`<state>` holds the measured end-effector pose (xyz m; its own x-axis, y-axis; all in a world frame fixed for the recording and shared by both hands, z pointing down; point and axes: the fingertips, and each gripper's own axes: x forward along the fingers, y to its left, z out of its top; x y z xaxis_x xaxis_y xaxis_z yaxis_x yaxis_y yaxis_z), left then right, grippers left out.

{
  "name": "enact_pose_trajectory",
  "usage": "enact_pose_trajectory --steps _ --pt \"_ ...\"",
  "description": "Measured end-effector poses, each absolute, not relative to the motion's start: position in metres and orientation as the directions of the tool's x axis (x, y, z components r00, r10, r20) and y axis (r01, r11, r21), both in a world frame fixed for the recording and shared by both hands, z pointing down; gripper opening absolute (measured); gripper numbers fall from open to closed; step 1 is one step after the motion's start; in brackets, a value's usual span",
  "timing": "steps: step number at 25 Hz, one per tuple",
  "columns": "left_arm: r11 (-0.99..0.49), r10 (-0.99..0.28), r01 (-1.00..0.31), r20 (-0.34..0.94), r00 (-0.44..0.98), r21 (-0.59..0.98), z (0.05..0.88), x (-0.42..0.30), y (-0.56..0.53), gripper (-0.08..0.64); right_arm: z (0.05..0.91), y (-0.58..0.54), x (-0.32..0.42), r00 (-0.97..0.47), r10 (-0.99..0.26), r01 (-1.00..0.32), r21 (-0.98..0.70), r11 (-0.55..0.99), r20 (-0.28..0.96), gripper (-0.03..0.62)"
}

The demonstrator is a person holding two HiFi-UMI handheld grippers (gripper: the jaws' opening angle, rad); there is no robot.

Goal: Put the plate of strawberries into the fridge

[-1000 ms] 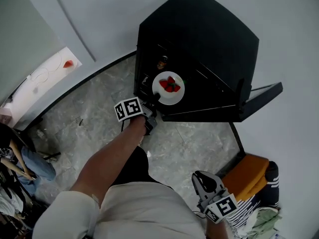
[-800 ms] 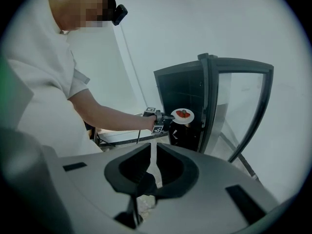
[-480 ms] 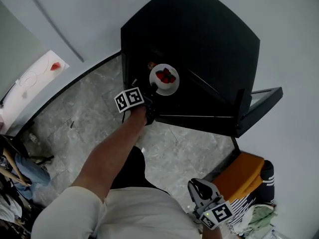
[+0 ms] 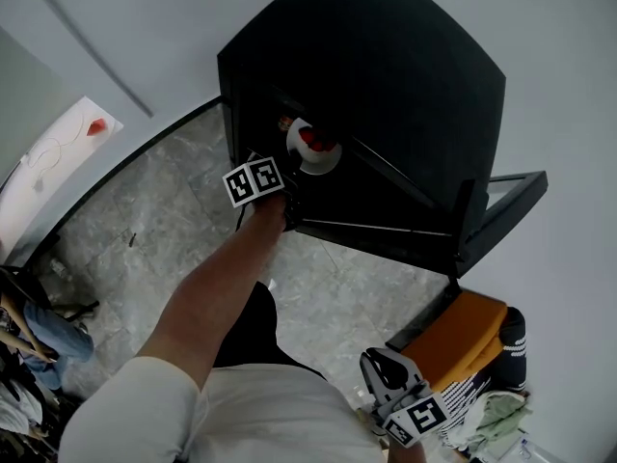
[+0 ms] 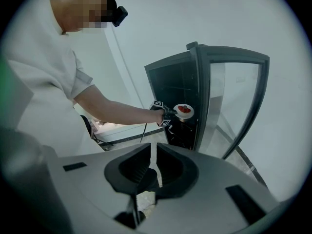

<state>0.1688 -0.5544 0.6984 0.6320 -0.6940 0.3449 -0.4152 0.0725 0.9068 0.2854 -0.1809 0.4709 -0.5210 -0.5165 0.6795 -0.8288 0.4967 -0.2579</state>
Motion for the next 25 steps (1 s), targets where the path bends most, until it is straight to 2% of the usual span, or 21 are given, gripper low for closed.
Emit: enact_pose_trajectory --steps 3,8,12,19,25 --pt "0.036 -0.675 -0.545 0.423 0.605 0.838 0.699 0.171 -0.555 0.029 0.471 -0.183 0.286 -0.519 -0.521 -0.832 -0.258 0.492 0.678 0.049" --pt "-0.042 -0.641 -0.762 0.567 0.517 0.646 0.704 0.168 -0.556 0.080 0.470 -0.183 0.284 -0.523 -0.527 -0.832 -0.264 0.488 0.670 0.049" --pt "-0.118 -0.642 -0.867 0.629 0.439 0.485 0.706 0.161 -0.557 0.115 0.472 -0.176 0.285 -0.521 -0.529 -0.834 -0.269 0.481 0.670 0.049" --pt "-0.164 -0.651 -0.874 0.615 0.445 0.458 0.692 0.152 -0.538 0.127 0.468 -0.170 0.288 -0.530 -0.542 -0.829 -0.264 0.494 0.652 0.049" --pt "-0.239 -0.628 -0.815 0.556 0.544 0.527 0.645 0.146 -0.484 0.126 0.460 -0.154 0.274 -0.583 -0.544 -0.790 -0.263 0.554 0.604 0.049"
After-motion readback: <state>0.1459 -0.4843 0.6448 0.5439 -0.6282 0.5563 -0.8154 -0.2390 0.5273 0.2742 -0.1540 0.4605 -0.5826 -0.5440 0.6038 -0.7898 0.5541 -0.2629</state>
